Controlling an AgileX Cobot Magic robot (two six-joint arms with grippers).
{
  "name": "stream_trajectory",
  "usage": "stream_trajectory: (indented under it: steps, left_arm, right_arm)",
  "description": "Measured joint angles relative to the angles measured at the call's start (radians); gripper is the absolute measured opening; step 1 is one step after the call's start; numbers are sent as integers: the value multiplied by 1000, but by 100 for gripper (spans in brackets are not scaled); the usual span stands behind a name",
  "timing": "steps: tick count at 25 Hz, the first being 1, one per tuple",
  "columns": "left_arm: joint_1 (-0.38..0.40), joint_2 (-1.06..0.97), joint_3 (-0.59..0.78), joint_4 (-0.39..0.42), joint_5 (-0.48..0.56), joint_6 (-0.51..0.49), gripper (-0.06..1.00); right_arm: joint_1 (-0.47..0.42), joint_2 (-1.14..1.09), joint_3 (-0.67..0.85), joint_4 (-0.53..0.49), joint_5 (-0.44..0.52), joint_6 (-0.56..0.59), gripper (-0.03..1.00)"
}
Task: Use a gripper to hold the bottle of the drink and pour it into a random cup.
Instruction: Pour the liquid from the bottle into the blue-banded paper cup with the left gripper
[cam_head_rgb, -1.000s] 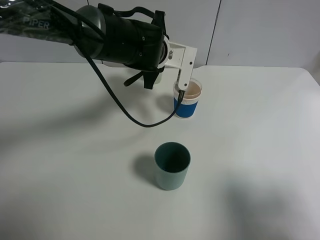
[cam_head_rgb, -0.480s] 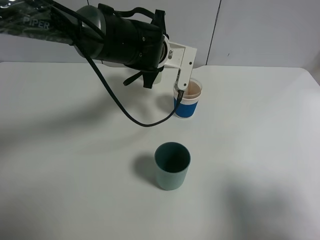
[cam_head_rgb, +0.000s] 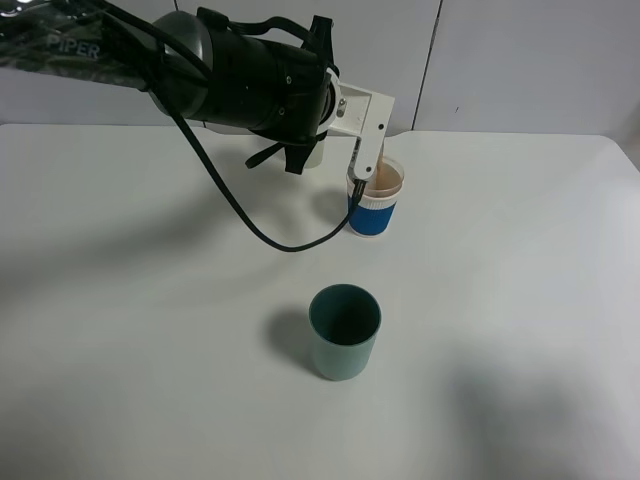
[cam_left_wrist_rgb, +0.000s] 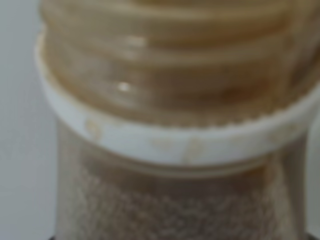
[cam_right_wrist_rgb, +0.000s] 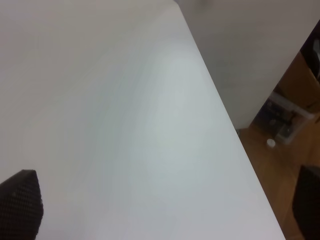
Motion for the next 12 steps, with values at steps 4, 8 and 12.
stream_trajectory:
  steps: [4,8,12]
  left_arm:
    - [0,0,0,5,2,0,34]
    - [0,0,0,13,3,1,34]
    - [0,0,0,18,5,3,34]
  right_arm:
    - [0,0,0,0,0,0,100]
    - [0,0,0,0,0,0,100]
    - [0,0,0,0,0,0,100]
